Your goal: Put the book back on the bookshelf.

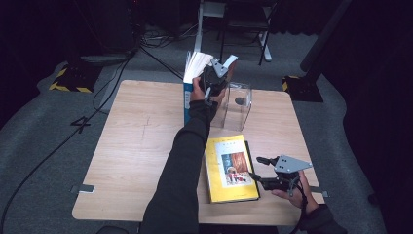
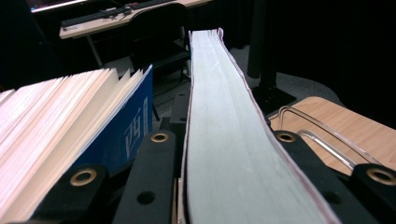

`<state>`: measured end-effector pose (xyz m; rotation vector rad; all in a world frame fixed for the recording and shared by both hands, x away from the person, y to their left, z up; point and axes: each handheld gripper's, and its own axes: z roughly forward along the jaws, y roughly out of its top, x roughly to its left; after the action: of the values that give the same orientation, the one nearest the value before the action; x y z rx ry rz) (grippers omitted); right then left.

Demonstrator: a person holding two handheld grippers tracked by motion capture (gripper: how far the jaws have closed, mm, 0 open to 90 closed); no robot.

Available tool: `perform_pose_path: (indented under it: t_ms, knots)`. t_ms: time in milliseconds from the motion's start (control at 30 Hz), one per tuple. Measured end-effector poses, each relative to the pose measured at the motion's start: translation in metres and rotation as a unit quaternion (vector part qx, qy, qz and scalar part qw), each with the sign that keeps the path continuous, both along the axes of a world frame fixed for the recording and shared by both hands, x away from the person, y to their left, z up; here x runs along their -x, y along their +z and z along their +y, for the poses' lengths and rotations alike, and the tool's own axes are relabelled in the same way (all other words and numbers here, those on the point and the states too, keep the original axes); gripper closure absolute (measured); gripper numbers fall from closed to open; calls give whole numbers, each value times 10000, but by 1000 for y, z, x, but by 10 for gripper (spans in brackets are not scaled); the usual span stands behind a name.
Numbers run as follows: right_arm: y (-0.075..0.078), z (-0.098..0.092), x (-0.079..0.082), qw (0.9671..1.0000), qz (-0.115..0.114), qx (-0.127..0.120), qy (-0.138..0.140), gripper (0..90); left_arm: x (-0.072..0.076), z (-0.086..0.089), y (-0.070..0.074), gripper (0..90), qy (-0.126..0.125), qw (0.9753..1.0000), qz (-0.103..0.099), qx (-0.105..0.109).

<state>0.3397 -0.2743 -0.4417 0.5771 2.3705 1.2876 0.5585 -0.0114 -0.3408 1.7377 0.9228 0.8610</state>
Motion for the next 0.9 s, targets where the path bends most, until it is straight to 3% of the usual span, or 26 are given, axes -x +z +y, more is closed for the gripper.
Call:
perform_pose_path:
  t_ms: [233,500,900]
  knots:
    - [0,1,1,10000,-8,46,44,377,3,0,-5,727,88,9999,-92,-44]
    - [0,-2,2,10000,-4,49,41,379,8,0,-4,719,218,9996,84,-153]
    - [-2,-5,0,9999,41,99,17,379,17,12,-9,724,679,9973,143,221]
